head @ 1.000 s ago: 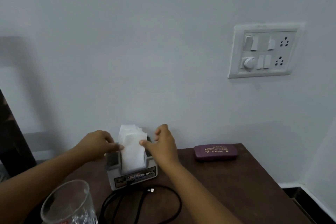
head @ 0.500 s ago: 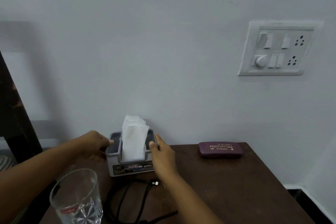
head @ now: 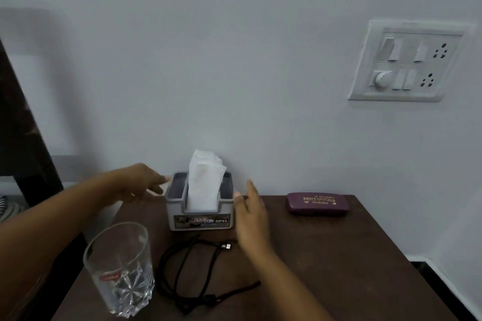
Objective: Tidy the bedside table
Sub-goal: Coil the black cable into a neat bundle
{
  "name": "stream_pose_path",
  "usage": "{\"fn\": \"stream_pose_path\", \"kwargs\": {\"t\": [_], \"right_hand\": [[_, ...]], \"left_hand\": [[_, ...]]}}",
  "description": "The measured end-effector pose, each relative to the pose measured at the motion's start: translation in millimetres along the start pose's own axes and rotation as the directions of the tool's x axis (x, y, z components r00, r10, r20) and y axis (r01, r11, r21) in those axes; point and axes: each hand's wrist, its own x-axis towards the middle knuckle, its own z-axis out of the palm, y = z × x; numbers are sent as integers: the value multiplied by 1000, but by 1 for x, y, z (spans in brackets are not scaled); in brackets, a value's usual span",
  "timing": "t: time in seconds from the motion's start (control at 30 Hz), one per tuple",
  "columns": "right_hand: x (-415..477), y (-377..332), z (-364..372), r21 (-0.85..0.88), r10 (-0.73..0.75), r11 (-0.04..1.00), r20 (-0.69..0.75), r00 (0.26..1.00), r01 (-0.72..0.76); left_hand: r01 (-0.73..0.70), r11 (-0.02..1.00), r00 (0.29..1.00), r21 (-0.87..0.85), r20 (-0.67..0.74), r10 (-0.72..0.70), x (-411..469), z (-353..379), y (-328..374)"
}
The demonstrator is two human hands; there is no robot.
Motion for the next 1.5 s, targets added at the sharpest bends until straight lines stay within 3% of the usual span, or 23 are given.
{"fn": "stream_pose_path", "kwargs": {"t": [0.1, 0.2, 0.27, 0.33, 0.5, 0.83, 1.43, 1.5], "right_hand": [[-44, 11, -2, -112, -204, 974, -43, 978, 198], [-91, 25, 4, -403, -403, 809, 151, 903, 428], [-106, 31, 12, -544, -371, 670, 345, 862, 505], [-110, 34, 16, -604, -326, 601, 412, 851, 523], [-109, 46, 13, -621, -256, 589, 464, 848, 517], [-117, 66, -41, -660, -263, 580, 403, 877, 477], [-105, 99, -148, -704, -221, 594, 323, 920, 389], [-106, 100, -151, -702, -242, 594, 312, 919, 394]], "left_hand": [[-127, 989, 991, -79, -50, 123, -26, -30, -15], [-356, 920, 927, -162, -181, 327, -64, -44, -53], [-426, 849, 899, -314, -256, 356, -82, -40, -78], [-440, 785, 893, -436, -302, 333, -91, -24, -105], [-472, 755, 881, -455, -279, 383, -128, 40, -132], [-504, 816, 816, -284, -468, 341, -129, 74, -134], [-549, 771, 811, -324, -431, 396, -118, 137, -89], [-520, 834, 765, -183, -533, 360, -123, 138, -89]]}}
